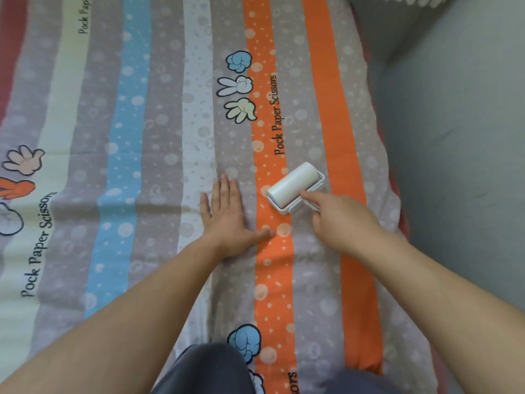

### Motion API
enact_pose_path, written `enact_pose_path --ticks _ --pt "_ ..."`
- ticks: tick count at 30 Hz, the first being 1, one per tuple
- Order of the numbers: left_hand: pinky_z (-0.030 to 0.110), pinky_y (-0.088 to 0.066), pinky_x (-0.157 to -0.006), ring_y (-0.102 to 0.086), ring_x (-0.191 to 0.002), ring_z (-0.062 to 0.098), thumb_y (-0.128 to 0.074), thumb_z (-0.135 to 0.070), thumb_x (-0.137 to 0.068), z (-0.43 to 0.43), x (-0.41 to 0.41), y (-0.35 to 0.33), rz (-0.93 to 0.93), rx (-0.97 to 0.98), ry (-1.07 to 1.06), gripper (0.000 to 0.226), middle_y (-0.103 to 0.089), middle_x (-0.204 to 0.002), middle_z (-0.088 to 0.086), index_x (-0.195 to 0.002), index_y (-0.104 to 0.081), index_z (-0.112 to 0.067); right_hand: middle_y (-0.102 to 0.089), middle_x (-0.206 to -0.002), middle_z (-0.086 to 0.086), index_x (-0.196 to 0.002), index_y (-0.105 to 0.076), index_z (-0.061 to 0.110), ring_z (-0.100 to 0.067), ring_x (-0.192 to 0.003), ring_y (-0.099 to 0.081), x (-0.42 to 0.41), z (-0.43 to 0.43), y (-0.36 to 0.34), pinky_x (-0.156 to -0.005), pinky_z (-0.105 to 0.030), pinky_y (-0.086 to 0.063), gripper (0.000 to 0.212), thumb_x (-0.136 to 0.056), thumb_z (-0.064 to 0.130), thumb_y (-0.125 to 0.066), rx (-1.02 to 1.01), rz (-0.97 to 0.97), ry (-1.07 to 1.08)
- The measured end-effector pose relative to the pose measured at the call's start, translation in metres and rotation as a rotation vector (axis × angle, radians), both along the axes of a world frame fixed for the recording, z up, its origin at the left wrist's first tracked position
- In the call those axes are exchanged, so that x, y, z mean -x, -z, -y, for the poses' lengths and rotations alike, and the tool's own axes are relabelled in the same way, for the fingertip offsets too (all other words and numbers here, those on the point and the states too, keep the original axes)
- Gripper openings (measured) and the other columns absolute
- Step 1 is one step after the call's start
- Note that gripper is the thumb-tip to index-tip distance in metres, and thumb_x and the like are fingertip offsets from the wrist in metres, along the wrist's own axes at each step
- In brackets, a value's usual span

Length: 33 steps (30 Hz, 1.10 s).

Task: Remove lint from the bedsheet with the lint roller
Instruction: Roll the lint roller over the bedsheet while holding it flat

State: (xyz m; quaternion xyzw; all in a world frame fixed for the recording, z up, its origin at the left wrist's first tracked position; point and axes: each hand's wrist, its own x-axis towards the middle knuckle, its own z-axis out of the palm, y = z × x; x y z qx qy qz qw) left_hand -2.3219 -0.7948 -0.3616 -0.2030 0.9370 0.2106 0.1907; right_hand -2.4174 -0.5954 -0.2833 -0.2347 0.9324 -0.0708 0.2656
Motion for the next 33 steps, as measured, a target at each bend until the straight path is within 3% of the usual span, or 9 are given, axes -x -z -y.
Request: enact_pose_path --ticks 6,12,17,21,23,26,28,31,33 --pt "0.049 0.024 -0.119 0.035 -0.148 0.018 -0.054 -0.090 -0.070 -0.005 -0.003 -0.004 -0.009 0.063 0.004 0.139 0.033 -0.164 0.005 -0.157 0.024 -0.014 -0.057 -0.135 -0.001 -0.143 -0.036 0.047 -0.028 -0.116 -0.055 -0.027 -0.053 -0.008 -0.088 -0.037 -0.047 0.057 -0.092 0.024 -0.042 -0.038 0.016 0.001" --pt "0.059 0.017 -0.119 0.025 -0.153 0.025 -0.039 -0.093 -0.075 -0.028 -0.016 -0.011 -0.019 0.270 -0.078 0.120 0.020 -0.168 0.009 -0.161 0.010 -0.025 -0.057 -0.134 0.004 -0.143 -0.034 0.051 -0.023 -0.116 -0.056 -0.048 -0.097 -0.024 -0.085 -0.034 -0.046 0.055 -0.093 0.025 -0.039 -0.097 0.042 0.005" --pt "0.064 0.006 -0.120 0.027 -0.152 0.030 -0.047 -0.086 -0.080 -0.054 -0.021 -0.025 0.048 0.251 -0.263 0.113 0.027 -0.165 0.013 -0.161 0.006 -0.028 -0.056 -0.136 0.008 -0.139 -0.039 0.051 -0.020 -0.116 -0.057 -0.046 -0.124 -0.041 -0.088 -0.033 -0.049 0.055 -0.090 0.025 -0.040 -0.153 0.116 -0.048" --pt "0.065 0.004 -0.120 0.025 -0.152 0.029 -0.045 -0.086 -0.082 -0.054 -0.020 -0.028 0.092 0.230 -0.269 0.113 0.024 -0.166 0.012 -0.161 0.009 -0.027 -0.054 -0.138 0.011 -0.133 -0.050 0.048 -0.011 -0.113 -0.059 -0.024 -0.147 -0.065 -0.093 -0.027 -0.049 0.050 -0.089 0.024 -0.048 -0.148 0.253 -0.050" --pt "0.063 0.006 -0.121 0.024 -0.153 0.027 -0.040 -0.086 -0.083 -0.047 -0.022 -0.025 0.092 0.223 -0.240 0.108 0.022 -0.167 0.011 -0.161 0.007 -0.028 -0.060 -0.128 0.016 -0.122 -0.057 0.055 -0.001 -0.100 -0.064 -0.013 -0.151 -0.081 -0.090 -0.024 -0.051 0.040 -0.090 0.031 -0.054 -0.049 0.282 -0.008" --pt "0.059 0.012 -0.121 0.022 -0.154 0.024 -0.030 -0.079 -0.092 -0.026 -0.028 -0.021 0.055 0.226 -0.145 0.090 0.018 -0.168 0.007 -0.161 0.003 -0.032 -0.064 -0.099 0.017 -0.121 -0.058 0.053 -0.001 -0.056 -0.058 -0.007 -0.124 -0.100 -0.054 -0.011 -0.046 0.041 -0.090 0.026 -0.054 0.004 0.216 0.039" --pt "0.058 0.013 -0.121 0.022 -0.154 0.022 -0.023 -0.068 -0.099 -0.007 -0.031 -0.020 0.023 0.230 -0.075 0.076 0.017 -0.169 0.003 -0.161 0.003 -0.033 -0.065 -0.115 0.010 -0.129 -0.054 0.049 -0.006 -0.068 -0.058 -0.009 -0.080 -0.094 -0.059 -0.018 -0.045 0.044 -0.093 0.026 -0.050 0.063 0.113 0.055" --pt "0.054 0.016 -0.122 0.023 -0.153 0.020 -0.021 -0.063 -0.101 0.027 -0.039 -0.014 -0.010 0.228 -0.067 0.071 0.018 -0.169 -0.003 -0.161 0.004 -0.034 -0.056 -0.138 0.003 -0.140 -0.045 0.042 -0.024 -0.115 -0.057 -0.018 0.007 -0.055 -0.087 -0.031 -0.046 0.048 -0.095 0.025 -0.045 0.171 0.009 0.040" --pt "0.052 0.017 -0.121 0.025 -0.153 0.020 -0.022 -0.067 -0.099 0.047 -0.043 -0.009 0.013 0.200 -0.062 0.075 0.021 -0.168 -0.005 -0.161 0.007 -0.036 -0.054 -0.139 -0.001 -0.143 -0.040 0.042 -0.030 -0.119 -0.054 -0.017 0.058 -0.021 -0.090 -0.035 -0.045 0.052 -0.095 0.025 -0.044 0.172 -0.003 0.047"
